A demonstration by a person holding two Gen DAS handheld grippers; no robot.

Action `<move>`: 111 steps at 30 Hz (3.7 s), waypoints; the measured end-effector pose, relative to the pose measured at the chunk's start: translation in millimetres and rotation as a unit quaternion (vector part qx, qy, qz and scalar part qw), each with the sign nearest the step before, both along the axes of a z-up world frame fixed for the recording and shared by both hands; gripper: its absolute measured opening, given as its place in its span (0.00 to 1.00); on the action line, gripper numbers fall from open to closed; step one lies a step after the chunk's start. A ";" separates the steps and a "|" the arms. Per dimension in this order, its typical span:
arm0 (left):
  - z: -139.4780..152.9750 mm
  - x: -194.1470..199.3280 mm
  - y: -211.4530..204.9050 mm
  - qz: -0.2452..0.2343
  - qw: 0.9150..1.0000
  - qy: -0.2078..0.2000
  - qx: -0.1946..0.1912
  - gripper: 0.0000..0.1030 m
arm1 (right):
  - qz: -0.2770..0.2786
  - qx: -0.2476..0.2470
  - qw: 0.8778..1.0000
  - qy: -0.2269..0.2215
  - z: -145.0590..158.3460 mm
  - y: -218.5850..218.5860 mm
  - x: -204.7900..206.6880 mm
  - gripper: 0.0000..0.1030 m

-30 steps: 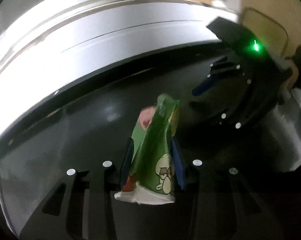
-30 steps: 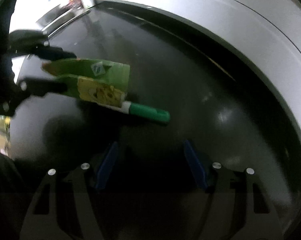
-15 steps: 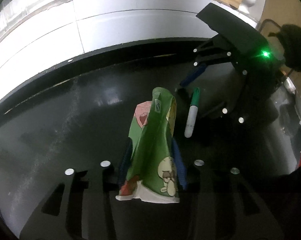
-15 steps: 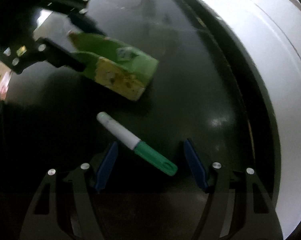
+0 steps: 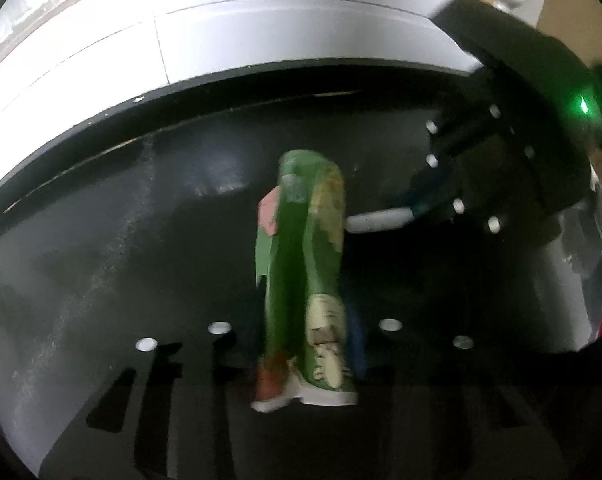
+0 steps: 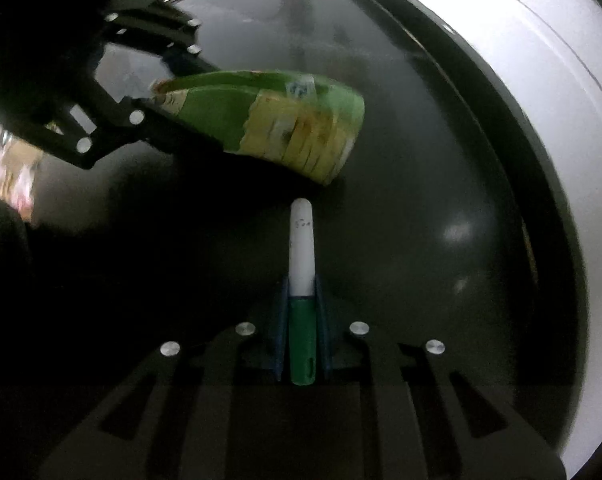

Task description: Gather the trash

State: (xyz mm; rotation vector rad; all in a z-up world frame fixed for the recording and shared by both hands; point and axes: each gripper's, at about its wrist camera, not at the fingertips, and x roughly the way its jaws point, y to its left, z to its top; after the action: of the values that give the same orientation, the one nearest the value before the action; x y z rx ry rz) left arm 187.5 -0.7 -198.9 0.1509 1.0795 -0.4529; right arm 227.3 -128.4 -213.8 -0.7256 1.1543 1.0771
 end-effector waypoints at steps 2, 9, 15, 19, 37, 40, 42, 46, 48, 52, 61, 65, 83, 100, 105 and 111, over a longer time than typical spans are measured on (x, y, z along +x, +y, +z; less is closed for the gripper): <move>1.3 -6.4 6.0 0.018 1.000 0.004 -0.012 0.29 | -0.036 0.008 0.999 -0.001 3.6 -5.5 -9.0 0.14; 36.5 -29.9 3.1 0.061 0.998 -0.013 -0.019 0.29 | -0.180 0.043 0.983 -0.006 36.1 -23.9 -39.9 0.14; 77.9 -56.9 1.4 0.083 0.996 -0.037 -0.006 0.29 | -0.247 0.072 0.966 -0.036 81.8 -29.5 -83.5 0.14; 98.2 -82.1 -3.4 0.089 0.995 -0.051 0.000 0.29 | -0.259 0.086 0.960 -0.062 113.0 -36.9 -115.9 0.14; 132.1 -171.4 55.8 0.159 0.984 -0.073 0.021 0.29 | -0.248 0.107 0.958 -0.095 153.0 10.5 -180.5 0.14; 133.8 -190.7 82.9 0.194 0.978 -0.073 0.026 0.29 | -0.227 0.112 0.963 -0.094 156.4 39.1 -189.4 0.14; 134.8 -204.6 100.9 0.217 0.973 -0.075 0.031 0.29 | -0.207 0.118 0.967 -0.089 159.1 62.5 -196.1 0.14; 133.9 -247.1 152.3 0.283 0.955 -0.075 0.046 0.29 | -0.156 0.129 0.977 -0.071 158.9 125.0 -213.4 0.14; 132.2 -267.9 175.7 0.315 0.945 -0.072 0.052 0.29 | -0.119 0.134 0.982 -0.056 154.9 167.7 -228.1 0.14; 119.4 -327.9 233.9 0.397 0.914 -0.054 0.065 0.29 | -0.057 0.140 0.988 -0.025 141.9 244.4 -258.1 0.14; 53.3 -462.5 340.2 0.558 0.828 0.002 0.057 0.29 | 0.068 0.124 0.987 0.071 82.4 421.6 -356.0 0.14; 14.6 -497.5 371.9 0.597 0.800 0.024 0.049 0.29 | 0.083 0.097 0.985 0.114 42.2 485.0 -388.6 0.14; -108.9 -523.8 459.0 0.655 0.753 0.051 -0.002 0.70 | 0.087 0.004 0.986 0.144 -76.1 603.8 -415.6 0.72; -25.8 -484.2 420.8 0.625 0.779 0.046 0.034 0.94 | 0.015 0.061 0.992 0.106 30.6 486.6 -346.4 0.93; 30.1 -422.1 387.7 0.574 0.818 0.039 0.004 0.94 | -0.074 0.088 0.993 0.037 105.5 381.1 -294.7 0.93; 89.2 -317.4 311.3 0.463 0.886 -0.008 0.018 0.94 | -0.259 0.103 0.959 -0.041 163.8 220.0 -241.8 0.93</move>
State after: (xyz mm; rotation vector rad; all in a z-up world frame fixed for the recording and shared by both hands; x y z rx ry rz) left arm -129.9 310.5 -109.7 -0.3290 1.0191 0.4334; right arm -14.5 91.6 -50.0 -0.2727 1.0616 0.7001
